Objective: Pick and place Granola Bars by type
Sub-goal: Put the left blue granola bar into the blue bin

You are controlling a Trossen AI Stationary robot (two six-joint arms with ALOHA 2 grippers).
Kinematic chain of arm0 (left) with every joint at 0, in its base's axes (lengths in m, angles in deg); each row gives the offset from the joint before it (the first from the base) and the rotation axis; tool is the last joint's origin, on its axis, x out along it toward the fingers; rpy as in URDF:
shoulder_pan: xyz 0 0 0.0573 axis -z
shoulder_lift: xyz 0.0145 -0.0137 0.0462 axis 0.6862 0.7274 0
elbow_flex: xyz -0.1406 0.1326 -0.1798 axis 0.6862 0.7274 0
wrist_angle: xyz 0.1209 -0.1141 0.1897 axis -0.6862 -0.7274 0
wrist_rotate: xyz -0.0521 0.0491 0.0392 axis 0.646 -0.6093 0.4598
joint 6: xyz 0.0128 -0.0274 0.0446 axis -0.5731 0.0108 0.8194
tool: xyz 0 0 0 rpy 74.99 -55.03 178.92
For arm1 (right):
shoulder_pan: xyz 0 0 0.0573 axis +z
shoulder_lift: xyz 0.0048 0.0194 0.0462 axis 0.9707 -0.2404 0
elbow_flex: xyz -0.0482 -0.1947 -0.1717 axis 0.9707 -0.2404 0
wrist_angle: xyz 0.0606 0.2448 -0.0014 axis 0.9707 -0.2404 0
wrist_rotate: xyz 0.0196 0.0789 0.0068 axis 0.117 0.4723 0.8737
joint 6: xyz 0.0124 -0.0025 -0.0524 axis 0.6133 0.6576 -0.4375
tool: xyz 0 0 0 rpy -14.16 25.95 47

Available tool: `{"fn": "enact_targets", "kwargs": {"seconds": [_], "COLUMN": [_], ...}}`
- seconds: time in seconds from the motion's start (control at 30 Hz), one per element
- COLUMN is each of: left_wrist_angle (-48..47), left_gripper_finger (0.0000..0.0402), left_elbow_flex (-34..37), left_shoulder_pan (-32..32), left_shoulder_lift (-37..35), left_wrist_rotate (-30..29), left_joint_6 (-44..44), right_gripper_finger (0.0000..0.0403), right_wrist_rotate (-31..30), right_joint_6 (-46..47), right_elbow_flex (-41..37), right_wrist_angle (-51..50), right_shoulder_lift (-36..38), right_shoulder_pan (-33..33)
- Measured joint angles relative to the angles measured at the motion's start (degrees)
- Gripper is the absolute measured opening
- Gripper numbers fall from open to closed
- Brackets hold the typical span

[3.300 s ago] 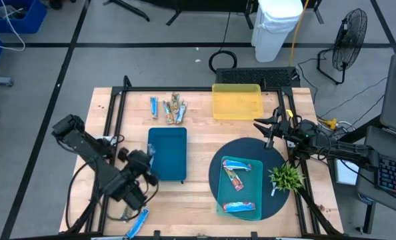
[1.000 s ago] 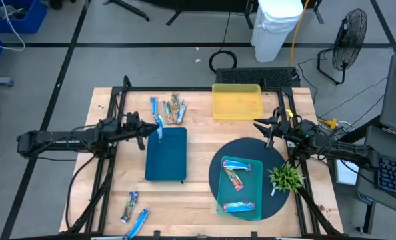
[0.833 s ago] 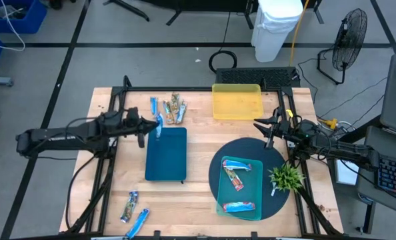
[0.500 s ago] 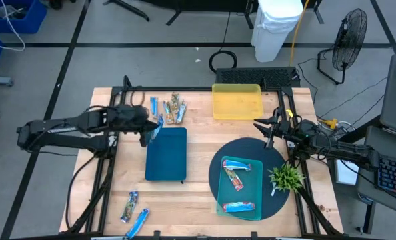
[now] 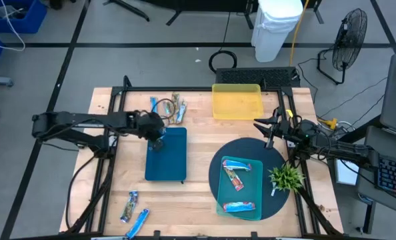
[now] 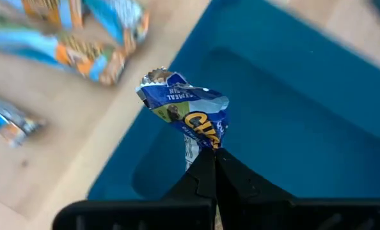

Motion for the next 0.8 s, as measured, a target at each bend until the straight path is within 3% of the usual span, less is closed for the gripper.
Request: {"fn": "enact_targets", "kwargs": {"seconds": [0.2, 0.37, 0.8], "left_wrist_angle": [0.4, 0.8, 1.0], "left_gripper_finger": [0.0003, 0.0030, 0.0099], "left_elbow_flex": [0.0, 0.0, 0.1], "left_shoulder_pan": [0.0, 0.0, 0.0], "left_shoulder_lift": [8.1, 12.2, 13.4], "left_wrist_rotate": [0.6, 0.7, 3.0], "left_joint_6": [-2.2, -3.8, -6.5], "right_gripper_finger": [0.0071, 0.0071, 0.0071], "right_wrist_rotate": [0.0, 0.0, 0.0], "right_joint_6": [0.0, 0.0, 0.0], "right_elbow_flex": [0.0, 0.0, 0.0], "right_wrist_angle": [0.0, 0.0, 0.0], "right_shoulder_lift": [0.0, 0.0, 0.0], "right_shoulder_pan": [0.0, 0.0, 0.0]}}
